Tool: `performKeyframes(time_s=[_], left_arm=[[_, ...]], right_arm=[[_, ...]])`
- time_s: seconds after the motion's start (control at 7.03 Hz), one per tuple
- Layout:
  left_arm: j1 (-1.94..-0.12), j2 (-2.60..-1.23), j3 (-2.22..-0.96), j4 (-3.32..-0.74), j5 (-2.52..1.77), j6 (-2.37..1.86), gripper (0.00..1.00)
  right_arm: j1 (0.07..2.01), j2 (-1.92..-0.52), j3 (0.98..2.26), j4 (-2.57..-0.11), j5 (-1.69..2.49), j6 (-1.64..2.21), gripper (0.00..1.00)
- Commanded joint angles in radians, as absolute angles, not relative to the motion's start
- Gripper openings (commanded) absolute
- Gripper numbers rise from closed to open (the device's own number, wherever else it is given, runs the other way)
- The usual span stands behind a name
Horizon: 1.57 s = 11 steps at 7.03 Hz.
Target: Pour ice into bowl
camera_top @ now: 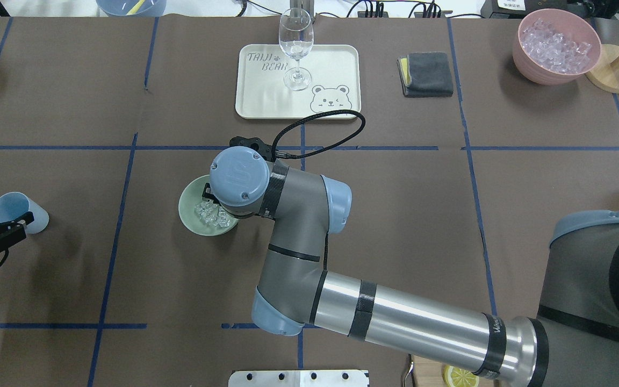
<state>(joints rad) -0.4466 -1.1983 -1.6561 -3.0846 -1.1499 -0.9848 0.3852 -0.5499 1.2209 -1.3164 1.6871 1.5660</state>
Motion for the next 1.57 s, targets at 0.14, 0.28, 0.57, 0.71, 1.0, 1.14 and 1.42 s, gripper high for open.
performKeyframes(time_s=[0.14, 0.28, 0.57, 0.71, 1.0, 1.14, 1.42], left_arm=[[-0.451, -1.173, -1.710, -3.079, -1.169, -0.982, 1.00], [-0.451, -1.173, -1.712, -3.077, -1.169, -0.980, 1.00], [-0.454, -1.170, -1.712, -3.076, -1.170, -0.977, 1.00], [-0.462, -1.167, -1.715, -3.076, -1.184, -0.976, 1.00], [-0.494, -1.167, -1.723, -3.073, -1.228, -0.971, 1.00], [-0.527, -1.167, -1.724, -3.070, -1.289, -0.969, 1.00], [-0.717, -1.175, -1.738, -3.024, -1.520, -0.854, 1.00]], right_arm=[[0.374, -0.545, 1.200, -1.316, 1.681, 1.563, 0.79], [0.374, -0.545, 1.200, -1.316, 1.681, 1.563, 0.61], [0.371, -0.540, 1.201, -1.316, 1.681, 1.563, 0.38], [0.371, -0.540, 1.201, -1.316, 1.681, 1.563, 0.00], [0.371, -0.534, 1.207, -1.316, 1.684, 1.543, 0.00], [0.371, -0.528, 1.209, -1.316, 1.684, 1.531, 0.00], [0.379, -0.523, 1.251, -1.318, 1.690, 1.525, 0.00]])
